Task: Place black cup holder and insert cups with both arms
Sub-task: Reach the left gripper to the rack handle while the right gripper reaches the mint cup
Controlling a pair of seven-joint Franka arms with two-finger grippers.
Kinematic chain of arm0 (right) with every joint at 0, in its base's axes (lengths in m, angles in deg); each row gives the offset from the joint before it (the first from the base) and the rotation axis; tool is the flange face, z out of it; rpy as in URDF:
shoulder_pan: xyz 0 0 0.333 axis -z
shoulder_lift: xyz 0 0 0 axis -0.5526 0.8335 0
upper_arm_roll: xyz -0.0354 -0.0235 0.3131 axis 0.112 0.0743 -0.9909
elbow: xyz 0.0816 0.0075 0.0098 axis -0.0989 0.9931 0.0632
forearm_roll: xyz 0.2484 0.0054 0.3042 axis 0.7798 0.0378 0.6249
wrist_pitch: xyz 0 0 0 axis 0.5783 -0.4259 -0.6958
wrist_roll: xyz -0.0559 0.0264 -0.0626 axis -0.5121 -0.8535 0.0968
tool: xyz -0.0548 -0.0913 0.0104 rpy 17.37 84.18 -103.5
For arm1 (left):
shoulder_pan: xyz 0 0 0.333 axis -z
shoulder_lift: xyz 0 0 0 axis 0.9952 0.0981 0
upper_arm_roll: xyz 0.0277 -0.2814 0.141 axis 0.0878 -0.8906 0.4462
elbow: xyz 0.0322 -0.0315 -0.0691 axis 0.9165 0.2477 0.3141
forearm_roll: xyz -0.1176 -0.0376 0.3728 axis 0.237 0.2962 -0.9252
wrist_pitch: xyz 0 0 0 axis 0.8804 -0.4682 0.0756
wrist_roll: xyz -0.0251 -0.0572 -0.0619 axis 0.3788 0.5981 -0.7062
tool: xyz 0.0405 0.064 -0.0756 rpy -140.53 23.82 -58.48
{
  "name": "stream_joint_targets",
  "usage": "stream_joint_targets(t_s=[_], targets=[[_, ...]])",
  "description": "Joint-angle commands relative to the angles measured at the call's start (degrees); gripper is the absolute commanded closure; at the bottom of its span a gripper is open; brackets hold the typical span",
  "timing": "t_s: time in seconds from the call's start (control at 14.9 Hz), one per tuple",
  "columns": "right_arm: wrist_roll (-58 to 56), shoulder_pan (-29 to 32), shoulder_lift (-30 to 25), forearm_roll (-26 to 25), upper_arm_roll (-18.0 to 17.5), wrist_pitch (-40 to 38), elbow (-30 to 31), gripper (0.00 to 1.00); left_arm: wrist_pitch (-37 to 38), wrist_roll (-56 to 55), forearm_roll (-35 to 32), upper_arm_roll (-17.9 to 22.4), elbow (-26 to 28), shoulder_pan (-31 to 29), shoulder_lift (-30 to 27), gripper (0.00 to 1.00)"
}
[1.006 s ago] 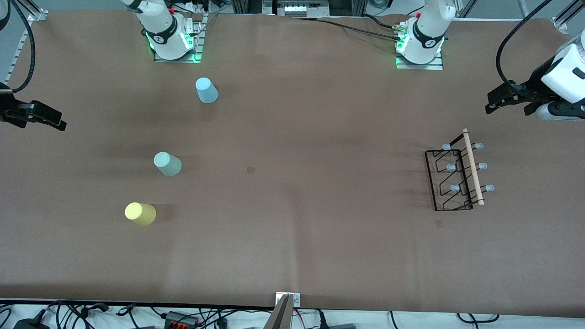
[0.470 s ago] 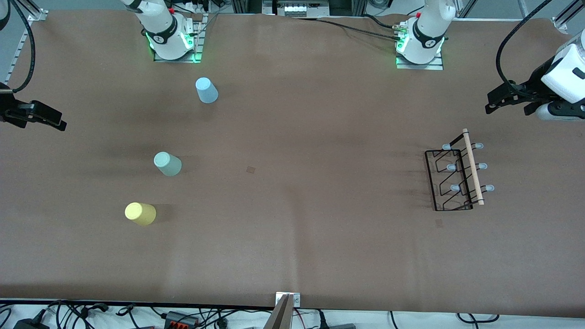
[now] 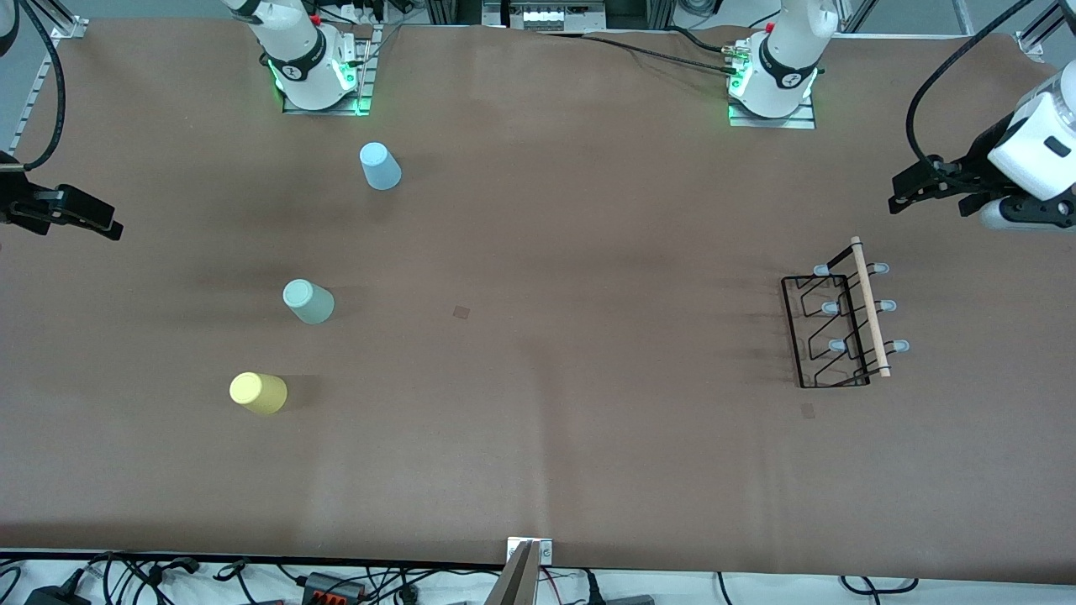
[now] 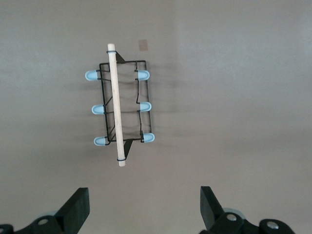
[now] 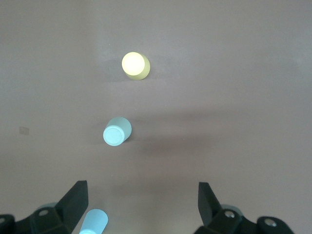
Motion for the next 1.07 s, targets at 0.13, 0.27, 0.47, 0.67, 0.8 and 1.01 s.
stream_joint_targets(t_s=[0.13,0.27,0.47,0.67,0.8,1.01], targets=[[0.83,-0.11,-1.0,0.15,0.07,-1.74,2.05,0.0,2.37,0.59,-0.76,0.74,-2.72,0.27,3.56,0.0],[0.83,-0.19,-0.56,0.15,-0.02,-1.83,2.05,0.0,2.63,1.03,-0.84,0.91,-5.09,-0.08,7.08,0.0],[0.92,-0.81,-0.47,0.15,-0.11,-4.46,2.4,0.0,1.94,4.8,-1.11,0.83,-6.95,-2.1,10.42,0.0],[0.92,-1.16,-0.47,0.41,-0.11,-4.47,4.5,0.0,-1.74,4.37,-6.36,0.74,-5.72,-2.19,12.37,0.0],[1.0,-1.16,-1.0,0.68,-0.11,-2.81,7.22,0.0,-5.61,4.37,-6.82,0.74,-3.71,-2.54,13.07,0.0],[1.0,-2.47,-3.46,0.59,-0.11,2.89,12.93,0.0,-15.26,4.46,-6.82,0.56,4.71,-3.15,12.46,0.01]])
